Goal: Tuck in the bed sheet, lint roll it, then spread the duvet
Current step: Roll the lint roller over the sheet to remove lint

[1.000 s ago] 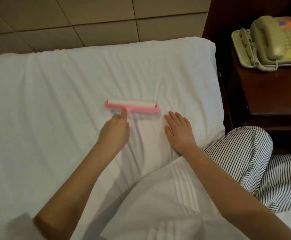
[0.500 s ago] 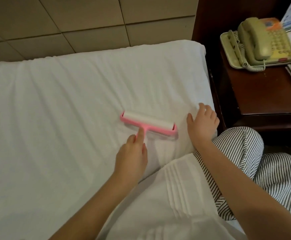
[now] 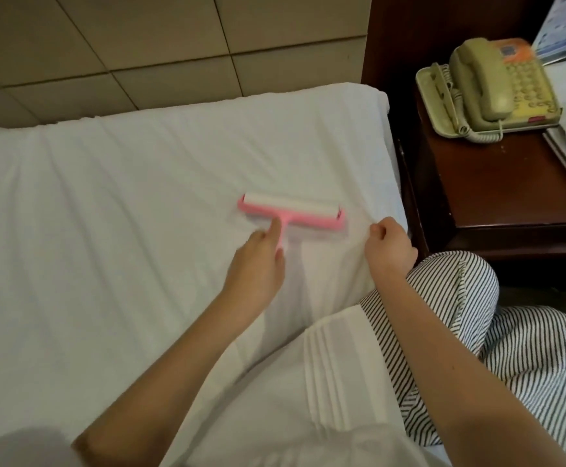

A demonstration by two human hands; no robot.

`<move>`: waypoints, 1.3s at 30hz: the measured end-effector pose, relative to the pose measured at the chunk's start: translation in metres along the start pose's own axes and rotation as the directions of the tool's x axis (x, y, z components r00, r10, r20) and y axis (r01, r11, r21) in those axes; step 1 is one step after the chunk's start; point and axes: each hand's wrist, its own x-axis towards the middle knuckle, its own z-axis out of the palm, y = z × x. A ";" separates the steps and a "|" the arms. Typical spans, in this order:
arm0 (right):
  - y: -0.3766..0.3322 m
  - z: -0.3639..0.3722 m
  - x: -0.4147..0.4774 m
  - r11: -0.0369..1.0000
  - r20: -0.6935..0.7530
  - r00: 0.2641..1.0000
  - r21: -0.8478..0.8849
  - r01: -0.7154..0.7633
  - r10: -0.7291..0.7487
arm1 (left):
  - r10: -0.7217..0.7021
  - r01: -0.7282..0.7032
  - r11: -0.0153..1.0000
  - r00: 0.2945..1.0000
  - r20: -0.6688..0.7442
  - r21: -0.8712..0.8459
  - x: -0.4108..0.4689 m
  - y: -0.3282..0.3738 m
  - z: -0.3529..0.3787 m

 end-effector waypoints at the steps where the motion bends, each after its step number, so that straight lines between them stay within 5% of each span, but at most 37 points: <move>1: 0.000 0.001 0.000 0.999 0.006 1.000 0.025 -0.030 0.030 | 0.009 -0.009 1.000 0.999 0.043 0.009 -0.024 -0.005 -0.004; 6: 0.003 0.000 0.006 0.986 0.135 0.984 0.110 -0.128 0.113 | 0.024 -0.031 0.991 0.998 0.056 0.133 0.003 -0.003 -0.011; 11: 0.009 -0.012 0.016 0.933 0.101 0.986 0.321 -0.161 0.135 | 0.007 -0.007 1.000 1.000 0.009 -0.013 0.109 0.031 0.004; 20: 0.020 -0.009 0.044 0.981 0.160 0.974 0.089 -0.174 0.158 | 0.109 -0.128 0.970 0.989 -0.101 -0.204 -0.009 -0.011 -0.003; 27: 0.023 -0.014 0.047 0.994 0.058 0.993 -0.050 -0.099 0.102 | 0.112 -0.133 0.980 0.983 -0.143 -0.146 0.083 0.013 0.017; 30: 0.028 -0.019 0.050 0.987 0.021 0.987 0.031 -0.159 0.159 | 0.067 -0.092 0.980 0.988 -0.142 -0.177 0.118 0.035 0.007; 39: 0.028 -0.017 0.054 0.910 0.030 0.950 0.277 -0.307 0.312 | 0.081 -0.082 0.996 0.995 0.054 0.026 -0.007 0.006 -0.019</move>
